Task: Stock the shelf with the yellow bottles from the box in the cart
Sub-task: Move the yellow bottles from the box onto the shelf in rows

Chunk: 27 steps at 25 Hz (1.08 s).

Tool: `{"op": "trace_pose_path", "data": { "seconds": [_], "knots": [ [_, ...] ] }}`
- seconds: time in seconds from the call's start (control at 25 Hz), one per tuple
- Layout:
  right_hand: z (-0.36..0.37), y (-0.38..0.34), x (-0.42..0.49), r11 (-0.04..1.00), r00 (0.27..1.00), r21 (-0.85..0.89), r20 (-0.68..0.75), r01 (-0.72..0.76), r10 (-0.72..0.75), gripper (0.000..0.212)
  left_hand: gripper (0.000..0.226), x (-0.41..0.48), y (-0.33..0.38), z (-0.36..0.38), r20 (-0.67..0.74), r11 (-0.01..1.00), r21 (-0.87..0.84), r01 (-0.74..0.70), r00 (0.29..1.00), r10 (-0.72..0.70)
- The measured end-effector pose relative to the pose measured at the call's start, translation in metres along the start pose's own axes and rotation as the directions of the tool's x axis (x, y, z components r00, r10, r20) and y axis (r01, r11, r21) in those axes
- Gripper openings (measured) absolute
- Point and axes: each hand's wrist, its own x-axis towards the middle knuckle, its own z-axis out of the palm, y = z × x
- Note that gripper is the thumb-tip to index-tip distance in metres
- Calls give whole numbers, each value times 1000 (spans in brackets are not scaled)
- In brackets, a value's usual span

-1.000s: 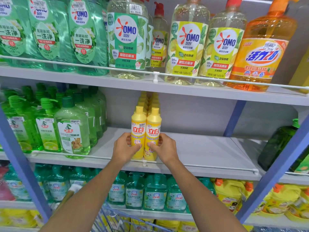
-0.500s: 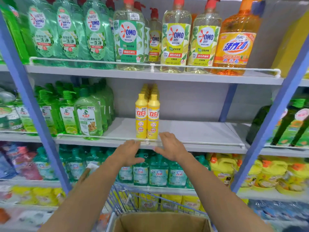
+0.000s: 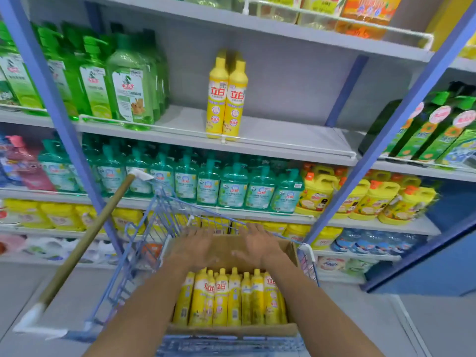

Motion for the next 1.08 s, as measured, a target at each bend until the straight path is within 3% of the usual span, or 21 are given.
{"op": "trace_pose_path", "data": {
  "seconds": [0.32,0.52,0.8,1.08],
  "knots": [
    [133,10,20,989,964,141,267,-48,8,83,81,15,-15,125,288,991,-93,99,955,-68],
    [190,53,39,967,910,195,409,-163,71,85,84,51,-17,171,430,985,-102,139,899,-83],
    [237,131,64,907,864,210,439,-366,246,78,81,126,-19,207,464,973,-172,156,884,-60],
    [292,155,115,770,813,335,438,-544,384,68,83,183,-47,263,469,902,-298,311,871,-146]
  ]
}}
